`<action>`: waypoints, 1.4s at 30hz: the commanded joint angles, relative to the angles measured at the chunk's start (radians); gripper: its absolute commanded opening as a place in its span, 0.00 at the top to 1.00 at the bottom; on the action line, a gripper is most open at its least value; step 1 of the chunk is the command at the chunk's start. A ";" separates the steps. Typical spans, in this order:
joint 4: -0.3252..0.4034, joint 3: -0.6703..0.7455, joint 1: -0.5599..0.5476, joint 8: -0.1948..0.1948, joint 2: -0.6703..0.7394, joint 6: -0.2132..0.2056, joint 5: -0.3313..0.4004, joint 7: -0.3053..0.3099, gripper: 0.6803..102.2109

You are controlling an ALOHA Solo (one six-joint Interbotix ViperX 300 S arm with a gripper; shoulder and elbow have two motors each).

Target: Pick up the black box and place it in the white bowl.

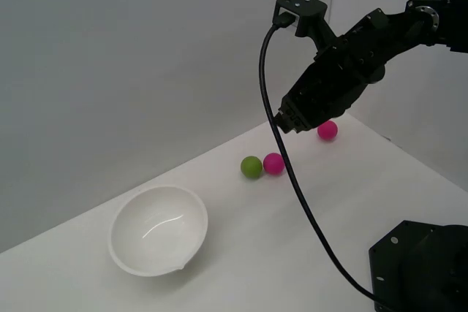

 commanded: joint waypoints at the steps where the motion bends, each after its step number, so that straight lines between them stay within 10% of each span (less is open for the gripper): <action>1: -0.037 -0.002 -0.041 -0.006 -0.006 -0.017 -0.043 0.000 0.98; 21: -0.124 -0.209 -0.293 -0.101 -0.213 -0.018 -0.132 -0.143 0.98; 42: -0.255 -0.390 -0.512 -0.121 -0.397 -0.034 -0.261 -0.195 0.98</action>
